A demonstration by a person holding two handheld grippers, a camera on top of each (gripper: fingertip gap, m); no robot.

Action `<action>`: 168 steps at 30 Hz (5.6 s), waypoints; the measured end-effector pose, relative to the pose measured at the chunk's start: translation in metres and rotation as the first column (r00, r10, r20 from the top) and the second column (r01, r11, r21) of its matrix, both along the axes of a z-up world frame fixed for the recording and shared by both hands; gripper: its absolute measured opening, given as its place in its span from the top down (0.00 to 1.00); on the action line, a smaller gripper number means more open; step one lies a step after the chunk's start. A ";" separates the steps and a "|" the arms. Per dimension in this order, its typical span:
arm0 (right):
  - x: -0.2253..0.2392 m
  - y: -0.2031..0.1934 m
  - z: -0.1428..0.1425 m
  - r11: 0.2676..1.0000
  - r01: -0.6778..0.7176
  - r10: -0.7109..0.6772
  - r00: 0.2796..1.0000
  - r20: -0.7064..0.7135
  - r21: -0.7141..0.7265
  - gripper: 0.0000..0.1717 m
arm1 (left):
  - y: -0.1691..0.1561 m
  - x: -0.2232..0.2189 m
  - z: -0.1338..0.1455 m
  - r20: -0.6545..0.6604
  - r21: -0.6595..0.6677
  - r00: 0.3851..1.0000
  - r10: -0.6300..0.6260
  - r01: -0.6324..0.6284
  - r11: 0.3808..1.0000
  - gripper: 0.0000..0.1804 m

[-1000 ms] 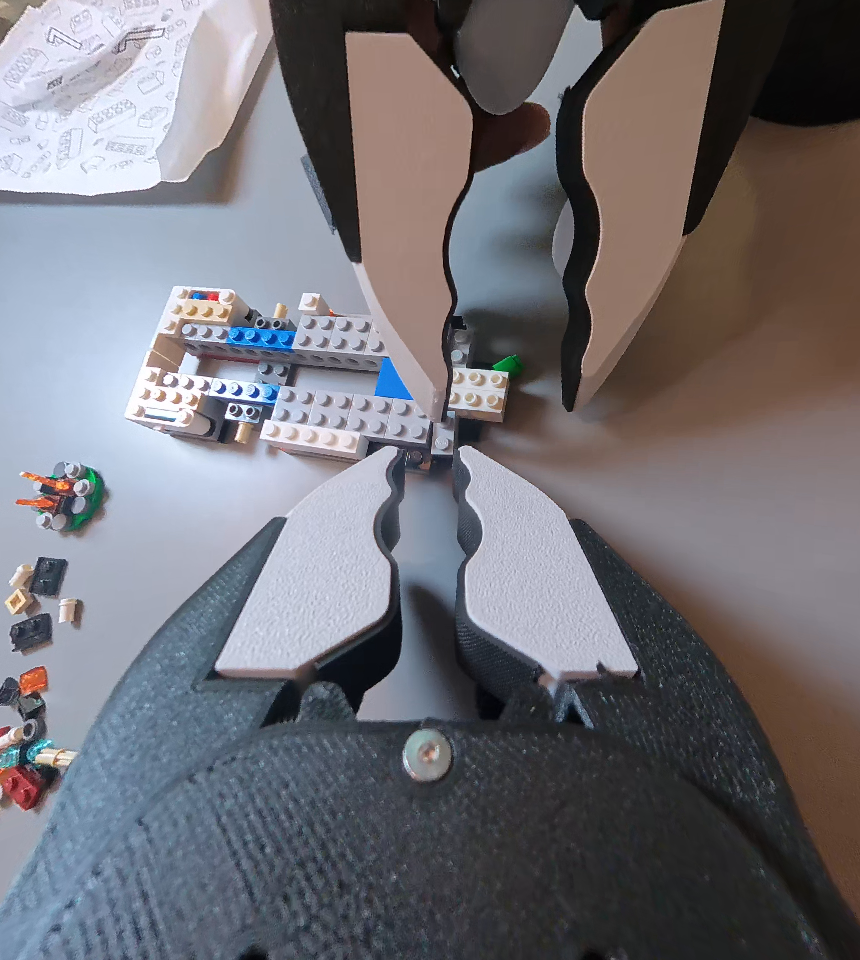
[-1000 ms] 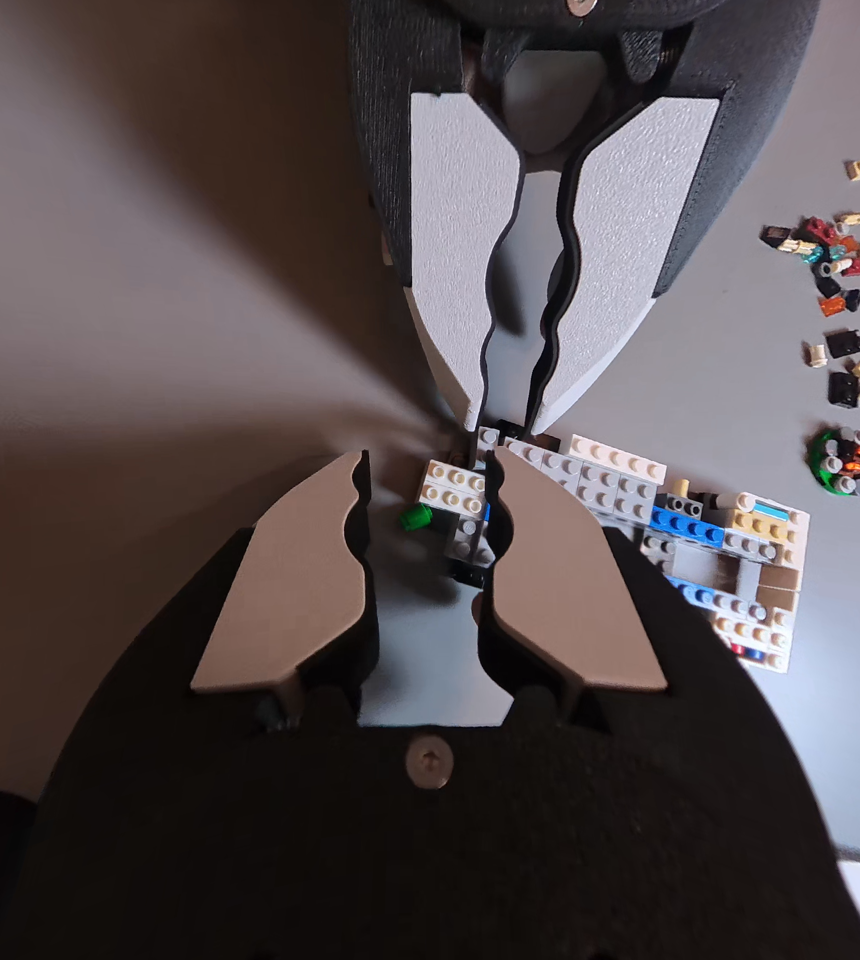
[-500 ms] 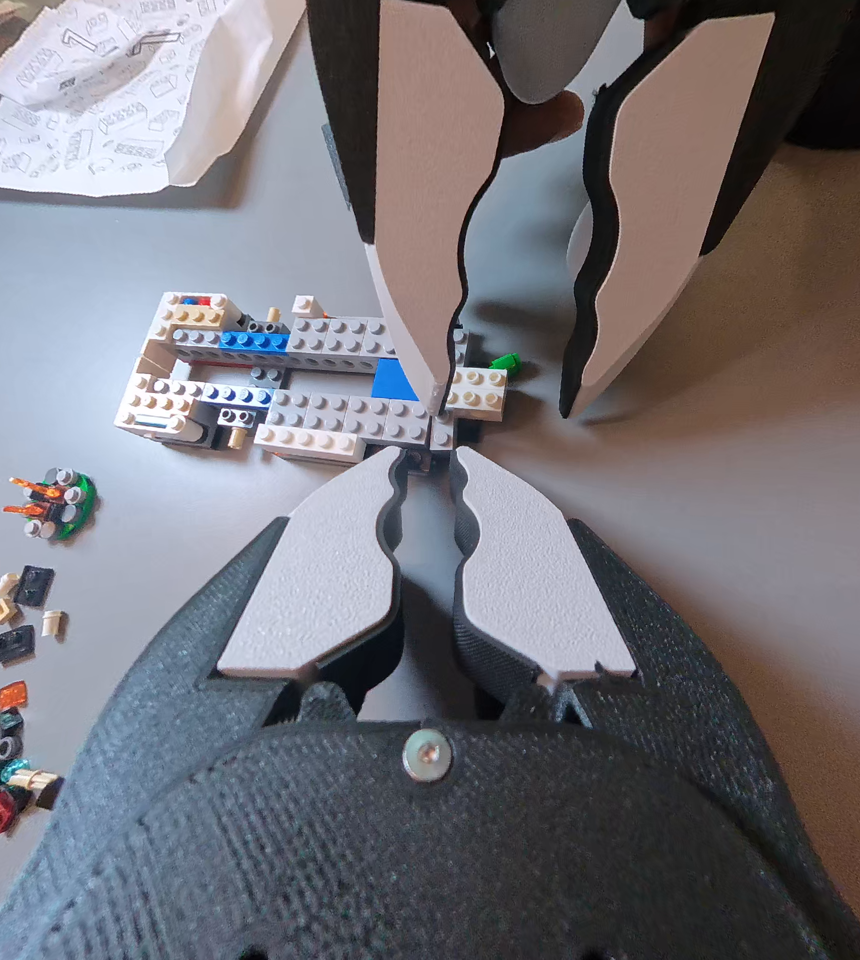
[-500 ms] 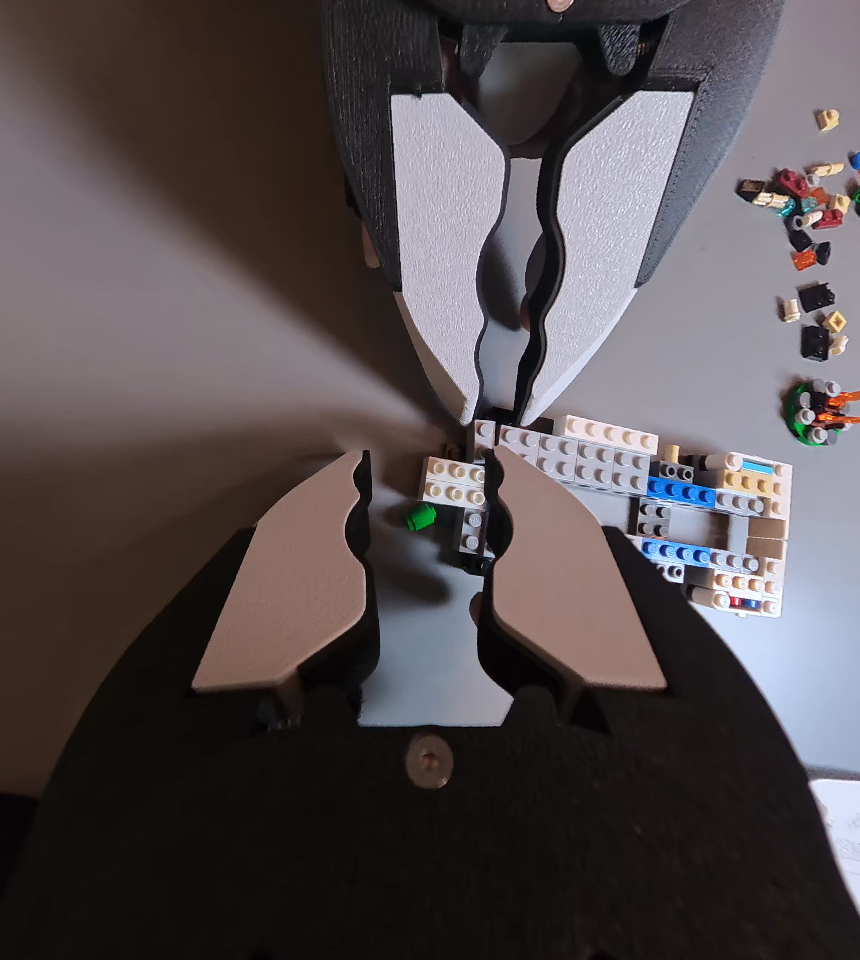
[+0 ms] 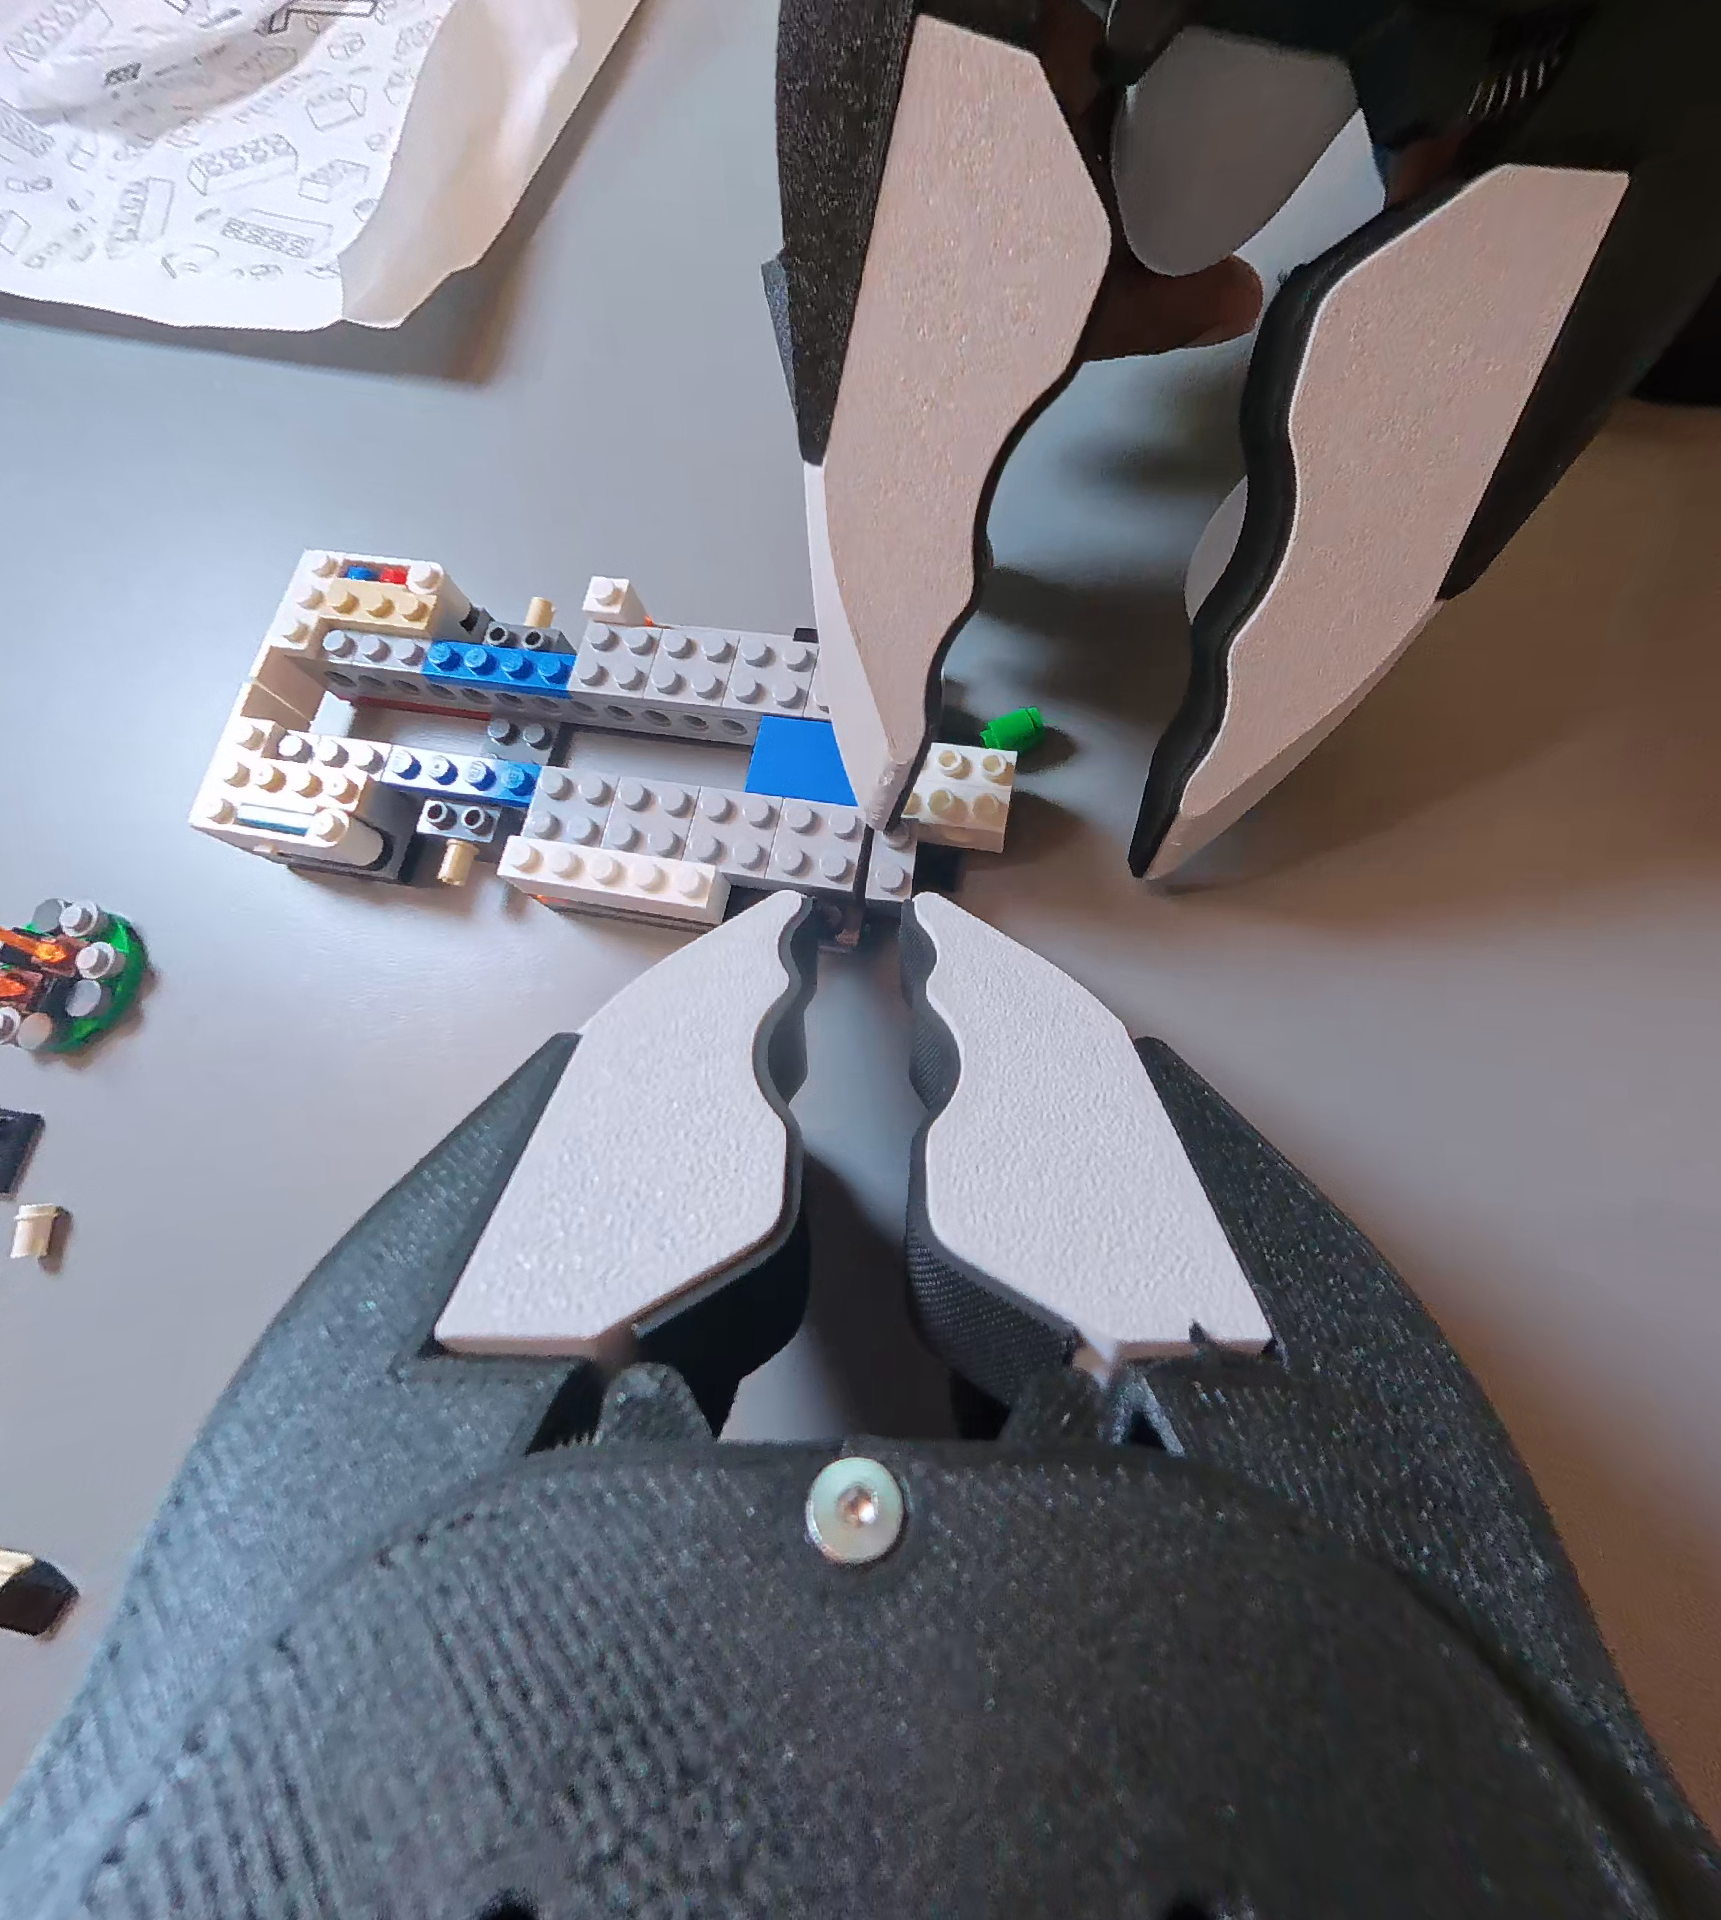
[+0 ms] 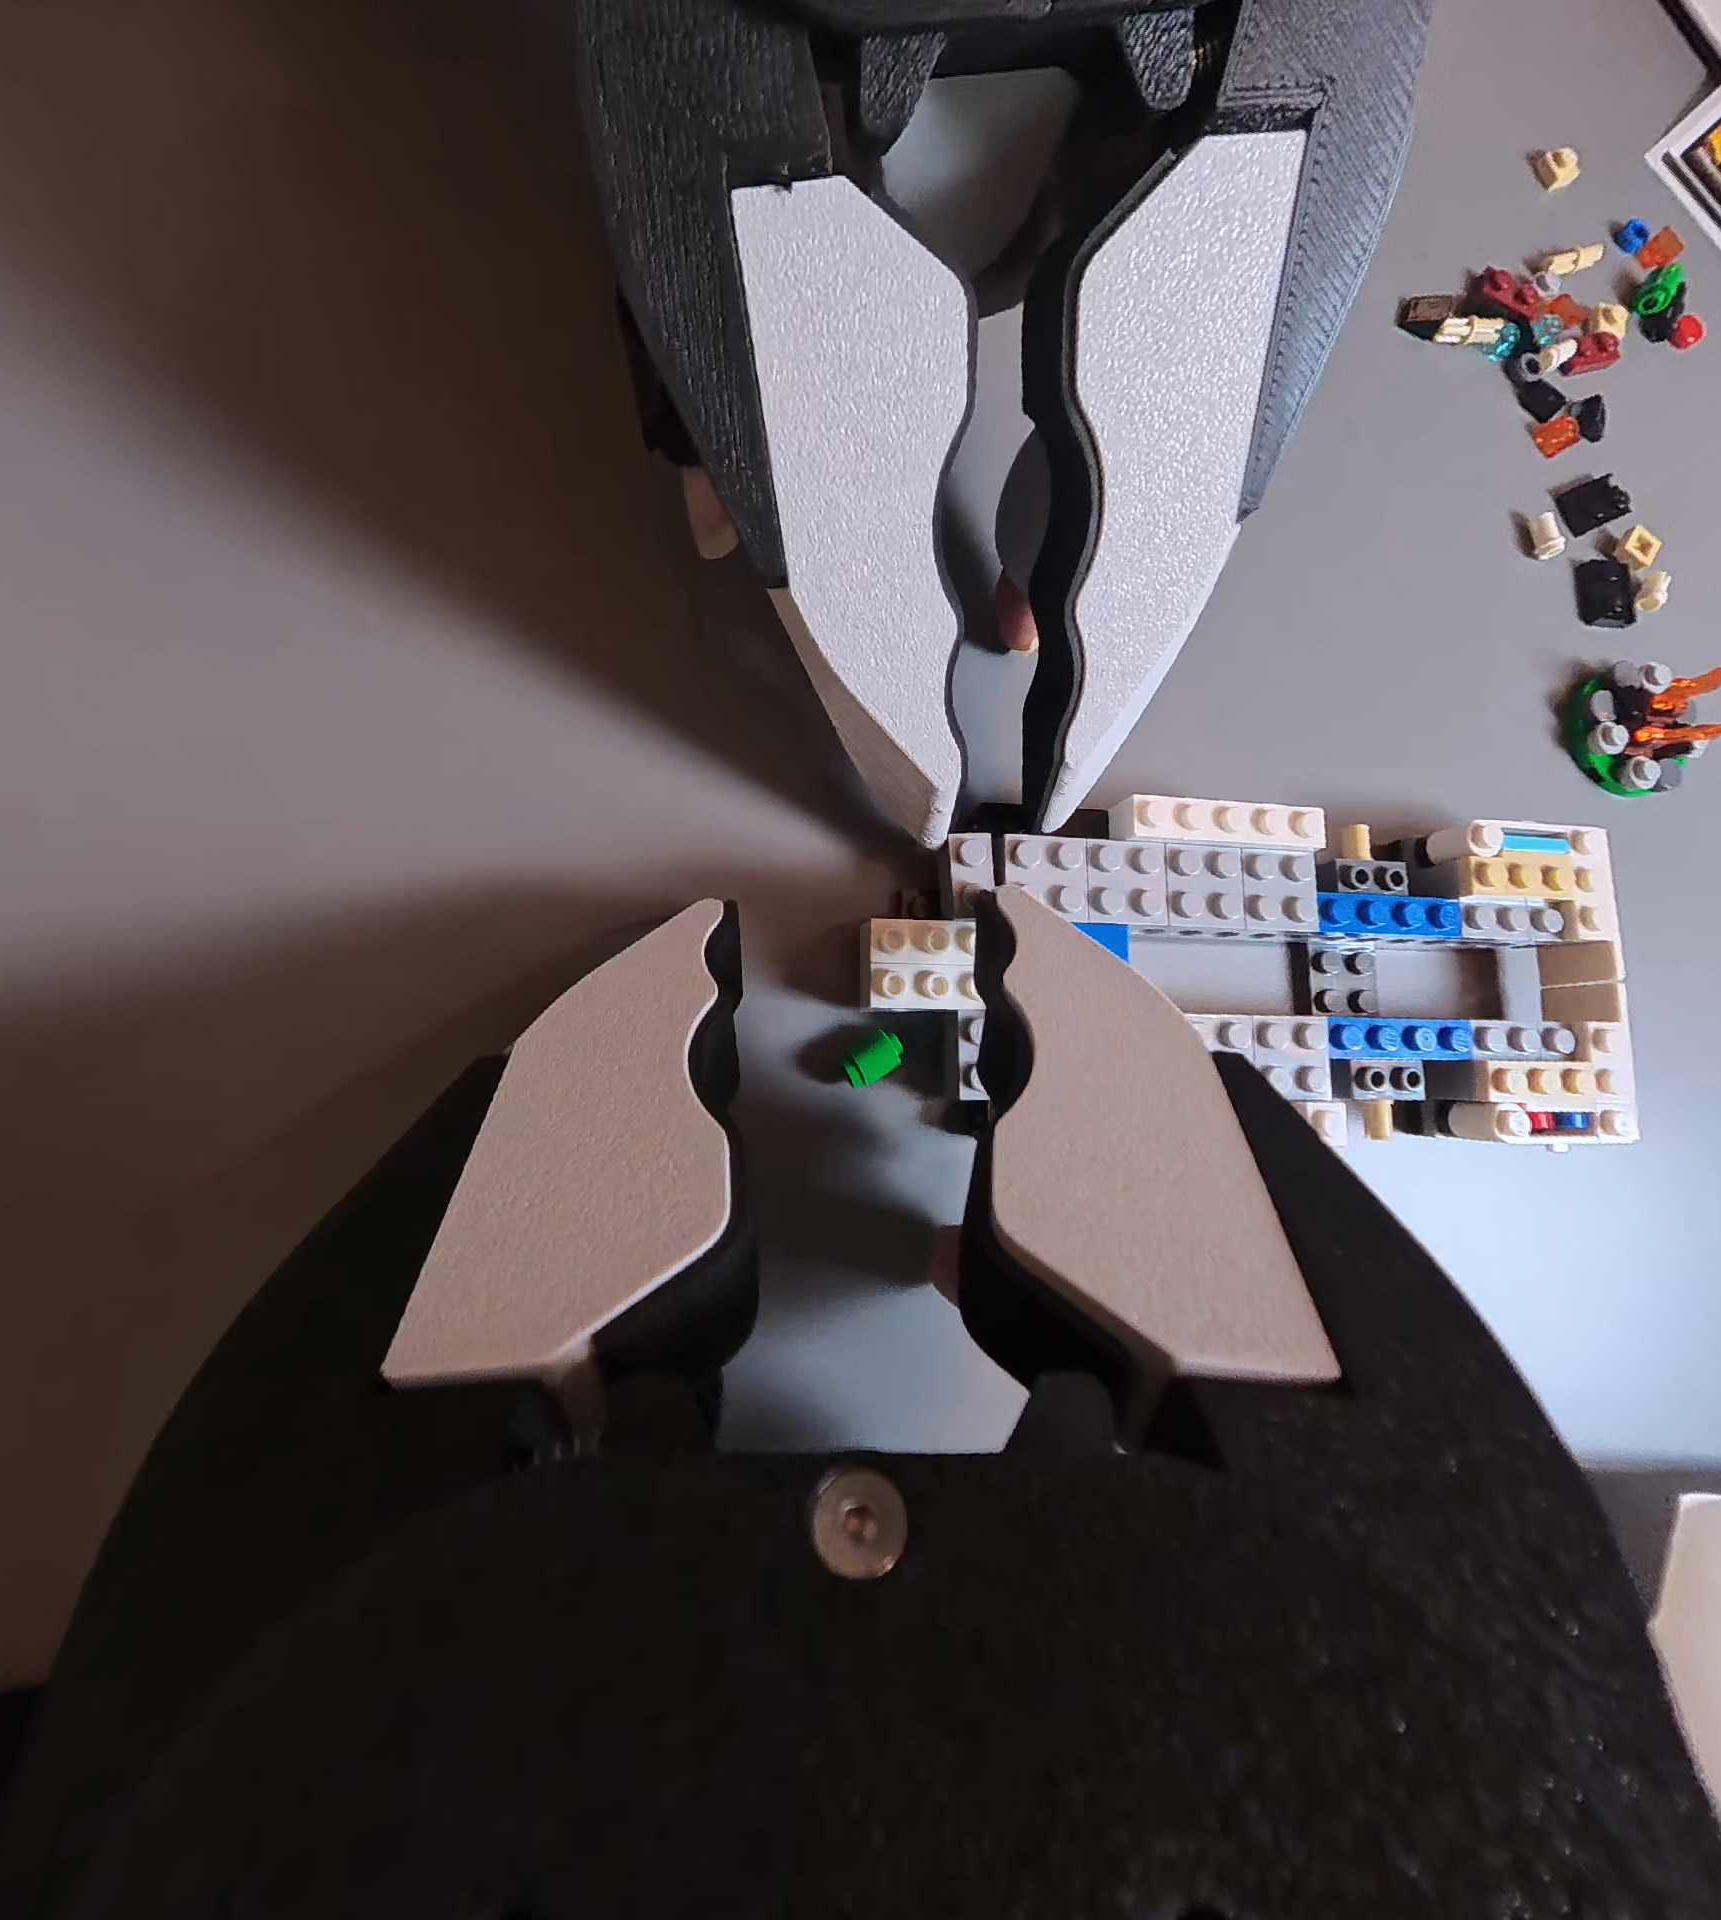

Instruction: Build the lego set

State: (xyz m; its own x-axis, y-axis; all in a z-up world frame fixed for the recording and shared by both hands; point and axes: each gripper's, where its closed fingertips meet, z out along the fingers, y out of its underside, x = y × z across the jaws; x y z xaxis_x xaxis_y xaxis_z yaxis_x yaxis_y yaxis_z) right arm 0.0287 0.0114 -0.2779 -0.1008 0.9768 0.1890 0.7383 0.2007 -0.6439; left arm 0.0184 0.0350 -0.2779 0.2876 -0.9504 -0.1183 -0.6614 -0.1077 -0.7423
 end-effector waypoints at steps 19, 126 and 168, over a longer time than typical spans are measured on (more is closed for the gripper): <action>0.005 0.023 0.013 0.995 0.056 -0.054 0.998 0.031 -0.080 0.69 | 0.003 0.001 0.000 -0.013 0.003 1.000 0.026 -0.026 1.000 0.93; -0.030 0.038 -0.001 0.979 -0.200 0.202 0.944 0.261 -0.034 0.69 | -0.008 -0.067 -0.002 0.011 0.048 0.897 0.442 -0.442 0.896 0.77; -0.044 -0.026 0.076 0.779 -0.141 0.360 0.898 -0.252 0.611 0.93 | -0.046 -0.031 0.071 0.568 -0.480 0.702 0.429 -0.141 0.866 0.91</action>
